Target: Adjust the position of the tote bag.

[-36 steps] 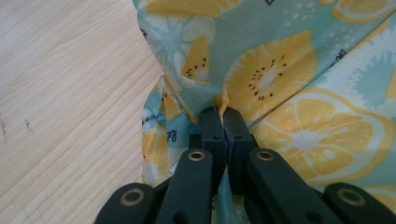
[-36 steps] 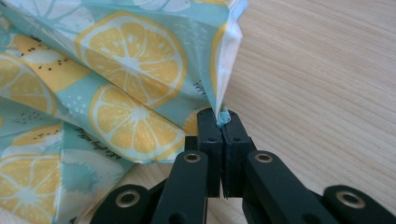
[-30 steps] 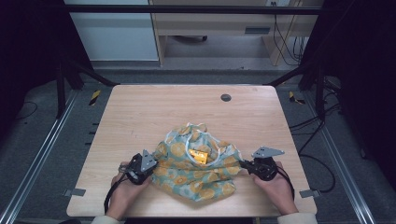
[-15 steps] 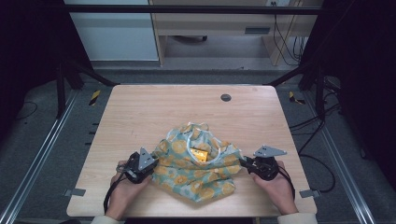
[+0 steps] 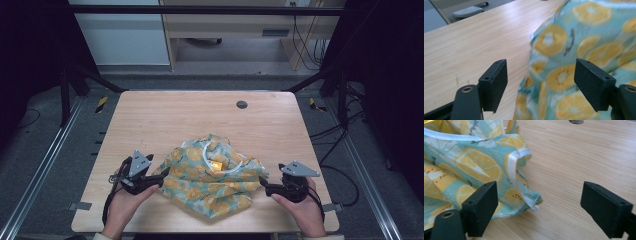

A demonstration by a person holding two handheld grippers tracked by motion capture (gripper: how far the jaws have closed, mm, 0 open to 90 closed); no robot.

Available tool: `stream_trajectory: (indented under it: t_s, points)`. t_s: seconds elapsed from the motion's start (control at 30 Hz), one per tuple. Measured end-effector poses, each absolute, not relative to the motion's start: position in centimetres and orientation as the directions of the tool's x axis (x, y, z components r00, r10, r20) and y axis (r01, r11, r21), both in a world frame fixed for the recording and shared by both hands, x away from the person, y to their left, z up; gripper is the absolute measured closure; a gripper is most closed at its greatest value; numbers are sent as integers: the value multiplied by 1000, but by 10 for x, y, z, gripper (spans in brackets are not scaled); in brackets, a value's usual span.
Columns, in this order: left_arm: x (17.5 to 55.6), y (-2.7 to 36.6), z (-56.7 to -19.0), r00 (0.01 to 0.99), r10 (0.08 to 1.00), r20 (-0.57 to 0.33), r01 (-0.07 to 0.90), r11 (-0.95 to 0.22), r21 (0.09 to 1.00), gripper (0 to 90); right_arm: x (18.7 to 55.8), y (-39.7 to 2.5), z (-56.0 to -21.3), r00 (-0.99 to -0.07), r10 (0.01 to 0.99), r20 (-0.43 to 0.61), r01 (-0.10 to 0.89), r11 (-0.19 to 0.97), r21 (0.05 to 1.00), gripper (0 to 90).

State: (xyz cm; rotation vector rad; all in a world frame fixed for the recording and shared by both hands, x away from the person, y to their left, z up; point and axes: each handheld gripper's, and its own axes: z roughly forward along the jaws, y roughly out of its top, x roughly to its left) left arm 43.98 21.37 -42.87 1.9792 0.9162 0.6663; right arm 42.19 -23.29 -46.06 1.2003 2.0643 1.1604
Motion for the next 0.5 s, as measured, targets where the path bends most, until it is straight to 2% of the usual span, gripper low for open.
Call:
stream_trajectory:
  t_s: [0.13, 0.37, 0.5]
  points:
    - [450, 193, -406, 623, 771, 135, 333, -417, 846, 268, 419, -230, -457, -515, 857, 3, 439, 260, 860, 114]
    - [488, 136, -376, 691, 702, 171, 305, -498, 812, 269, 411, -230, -450, -525, 851, -12, 396, 257, 882, 132]
    - [518, 104, -375, 709, 686, 164, 341, -536, 772, 233, 412, -230, -451, -525, 851, -4, 408, 255, 877, 142]
